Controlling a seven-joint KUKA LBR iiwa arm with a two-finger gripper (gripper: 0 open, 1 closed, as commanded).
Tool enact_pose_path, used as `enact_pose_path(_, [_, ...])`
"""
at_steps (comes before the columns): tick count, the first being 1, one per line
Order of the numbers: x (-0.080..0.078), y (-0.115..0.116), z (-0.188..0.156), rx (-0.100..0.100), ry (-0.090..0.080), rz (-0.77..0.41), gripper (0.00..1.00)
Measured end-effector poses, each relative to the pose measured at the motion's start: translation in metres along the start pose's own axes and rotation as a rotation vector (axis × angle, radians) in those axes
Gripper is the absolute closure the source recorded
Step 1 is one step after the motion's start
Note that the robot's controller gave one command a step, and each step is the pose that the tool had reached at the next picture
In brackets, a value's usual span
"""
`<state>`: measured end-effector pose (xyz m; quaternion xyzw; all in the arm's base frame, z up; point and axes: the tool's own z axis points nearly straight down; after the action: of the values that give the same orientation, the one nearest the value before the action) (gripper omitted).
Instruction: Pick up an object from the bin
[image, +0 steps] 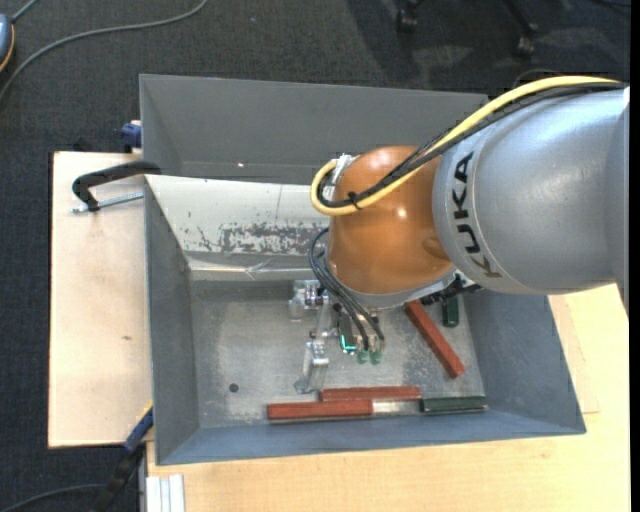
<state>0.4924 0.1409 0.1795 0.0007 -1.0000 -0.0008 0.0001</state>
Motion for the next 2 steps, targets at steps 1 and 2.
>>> enact_pose_path(1, [-0.016, 0.010, 0.112, 0.002, 0.004, -0.150, 0.00])
enact_pose_path(2, [-0.004, -0.105, 0.056, 0.004, -0.005, -0.638, 0.00])
